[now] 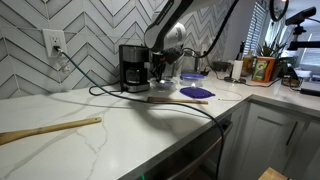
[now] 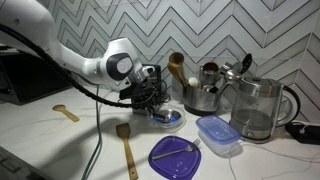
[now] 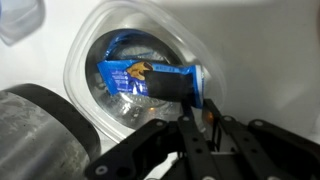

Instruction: Remove the blue packet from the silver plate in the lunchbox and put it on the left side of the counter

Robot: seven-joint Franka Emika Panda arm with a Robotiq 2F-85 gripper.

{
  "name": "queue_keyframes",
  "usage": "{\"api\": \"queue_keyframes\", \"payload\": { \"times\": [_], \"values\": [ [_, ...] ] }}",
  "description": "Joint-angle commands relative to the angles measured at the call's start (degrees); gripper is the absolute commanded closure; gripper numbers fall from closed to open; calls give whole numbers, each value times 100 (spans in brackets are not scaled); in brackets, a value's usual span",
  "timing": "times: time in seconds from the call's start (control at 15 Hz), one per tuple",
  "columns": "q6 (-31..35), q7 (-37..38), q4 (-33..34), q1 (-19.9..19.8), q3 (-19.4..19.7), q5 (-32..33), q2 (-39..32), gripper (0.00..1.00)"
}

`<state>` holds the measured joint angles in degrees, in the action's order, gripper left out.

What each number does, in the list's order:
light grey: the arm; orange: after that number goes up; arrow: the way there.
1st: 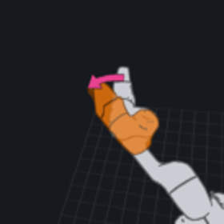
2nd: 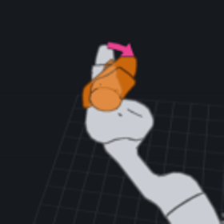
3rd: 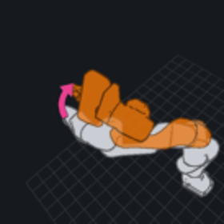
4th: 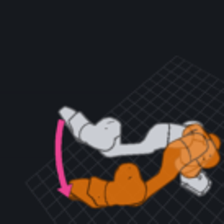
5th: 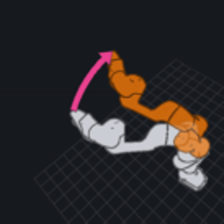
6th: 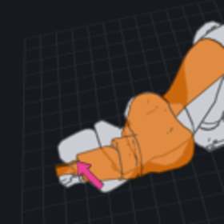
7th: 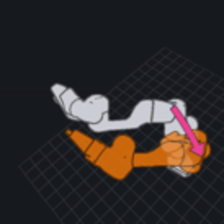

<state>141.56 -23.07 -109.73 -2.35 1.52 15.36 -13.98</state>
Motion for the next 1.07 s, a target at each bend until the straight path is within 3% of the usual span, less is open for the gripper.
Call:
{"api": "queue_keyframes", "payload": {
  "times": [0.0,0.2,0.27,1.0],
  "values": [
    [-83,-440,78,-152,-130,-381,-107,78],
    [-154,-702,90,-207,-178,-640,-105,74],
    [-178,-756,96,-211,-180,-673,-108,68],
    [-440,-863,126,-254,-154,-645,-211,67]
  ]
}}
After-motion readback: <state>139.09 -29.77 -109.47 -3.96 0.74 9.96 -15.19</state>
